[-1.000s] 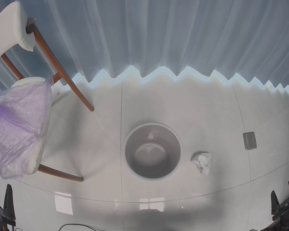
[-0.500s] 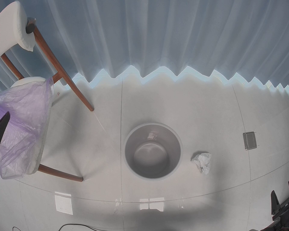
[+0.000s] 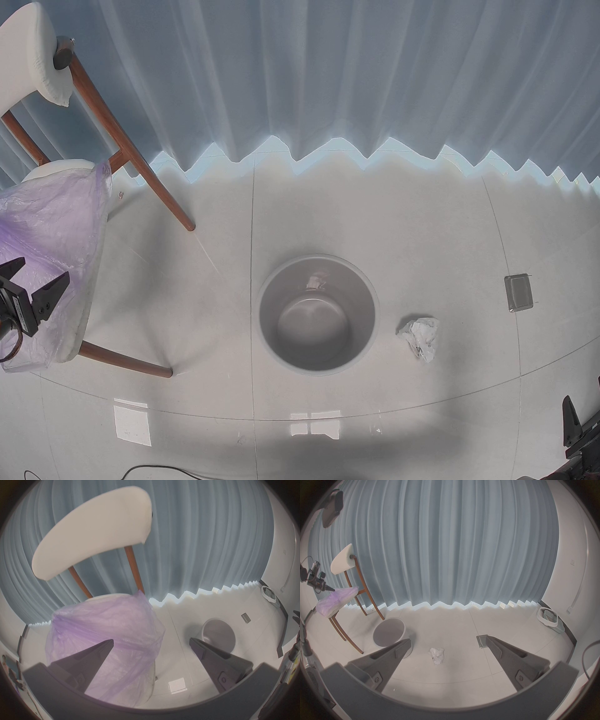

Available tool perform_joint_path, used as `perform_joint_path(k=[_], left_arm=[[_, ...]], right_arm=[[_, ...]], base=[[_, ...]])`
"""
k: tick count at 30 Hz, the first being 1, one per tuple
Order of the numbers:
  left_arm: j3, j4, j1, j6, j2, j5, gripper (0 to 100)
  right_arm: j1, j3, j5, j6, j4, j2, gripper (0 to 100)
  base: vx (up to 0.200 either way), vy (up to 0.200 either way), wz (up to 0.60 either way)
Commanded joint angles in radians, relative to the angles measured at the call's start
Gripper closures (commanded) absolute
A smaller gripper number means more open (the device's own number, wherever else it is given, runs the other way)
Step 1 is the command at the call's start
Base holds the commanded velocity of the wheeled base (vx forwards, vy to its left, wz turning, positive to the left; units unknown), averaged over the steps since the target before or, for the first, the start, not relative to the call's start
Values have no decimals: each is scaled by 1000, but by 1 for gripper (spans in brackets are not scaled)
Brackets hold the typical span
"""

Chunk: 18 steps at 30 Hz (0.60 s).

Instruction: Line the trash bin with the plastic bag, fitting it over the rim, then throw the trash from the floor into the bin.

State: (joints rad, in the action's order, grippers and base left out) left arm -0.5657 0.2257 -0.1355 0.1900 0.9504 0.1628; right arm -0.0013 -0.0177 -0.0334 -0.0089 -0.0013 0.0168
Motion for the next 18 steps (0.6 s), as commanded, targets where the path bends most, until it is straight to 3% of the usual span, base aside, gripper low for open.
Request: perform_joint_path(k=[1, 6, 9, 13, 18], left_arm=[[35, 47, -21, -6, 120, -2, 0], [72, 343, -15, 6, 289, -9, 0], [90, 423, -13, 39, 330, -17, 0], [90, 426, 16, 43, 327, -19, 0], [110, 437, 113, 48, 334, -14, 0]], right_arm=[[0, 18, 0, 0, 0, -15, 0], [0, 18, 0, 0, 0, -15, 0], [0, 18, 0, 0, 0, -15, 0], [0, 18, 0, 0, 0, -15, 0], [0, 18, 0, 0, 0, -15, 0]], base=[[0, 0, 0], [0, 0, 0], [0, 0, 0], [0, 0, 0], [0, 0, 0]])
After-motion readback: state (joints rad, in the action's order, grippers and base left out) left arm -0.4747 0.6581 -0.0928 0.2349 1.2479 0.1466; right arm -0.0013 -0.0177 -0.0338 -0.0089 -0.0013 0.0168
